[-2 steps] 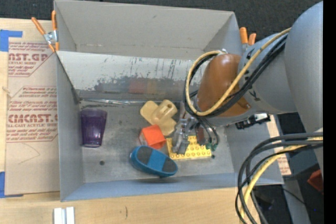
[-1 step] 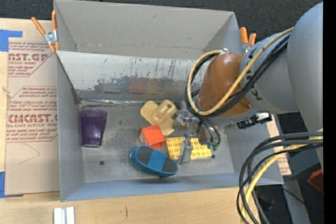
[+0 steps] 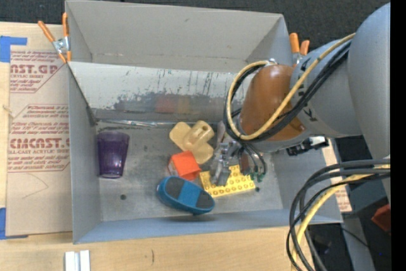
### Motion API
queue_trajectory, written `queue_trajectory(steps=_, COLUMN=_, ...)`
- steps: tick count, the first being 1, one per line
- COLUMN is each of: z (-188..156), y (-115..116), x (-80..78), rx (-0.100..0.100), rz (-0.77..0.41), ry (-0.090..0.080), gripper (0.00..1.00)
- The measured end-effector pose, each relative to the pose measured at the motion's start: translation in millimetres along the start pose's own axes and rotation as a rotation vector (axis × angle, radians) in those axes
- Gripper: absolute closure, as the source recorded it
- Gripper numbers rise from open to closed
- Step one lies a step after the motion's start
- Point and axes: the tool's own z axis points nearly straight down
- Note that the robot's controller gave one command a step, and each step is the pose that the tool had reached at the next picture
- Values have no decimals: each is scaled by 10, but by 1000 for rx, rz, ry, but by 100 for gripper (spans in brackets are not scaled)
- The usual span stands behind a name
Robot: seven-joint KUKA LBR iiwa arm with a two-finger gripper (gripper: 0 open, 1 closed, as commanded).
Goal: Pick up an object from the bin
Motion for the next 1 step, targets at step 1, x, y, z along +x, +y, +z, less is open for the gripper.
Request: queue_trajectory(steps=1, z=0, y=0, x=0, rx=0, rz=0, ry=0, gripper=0)
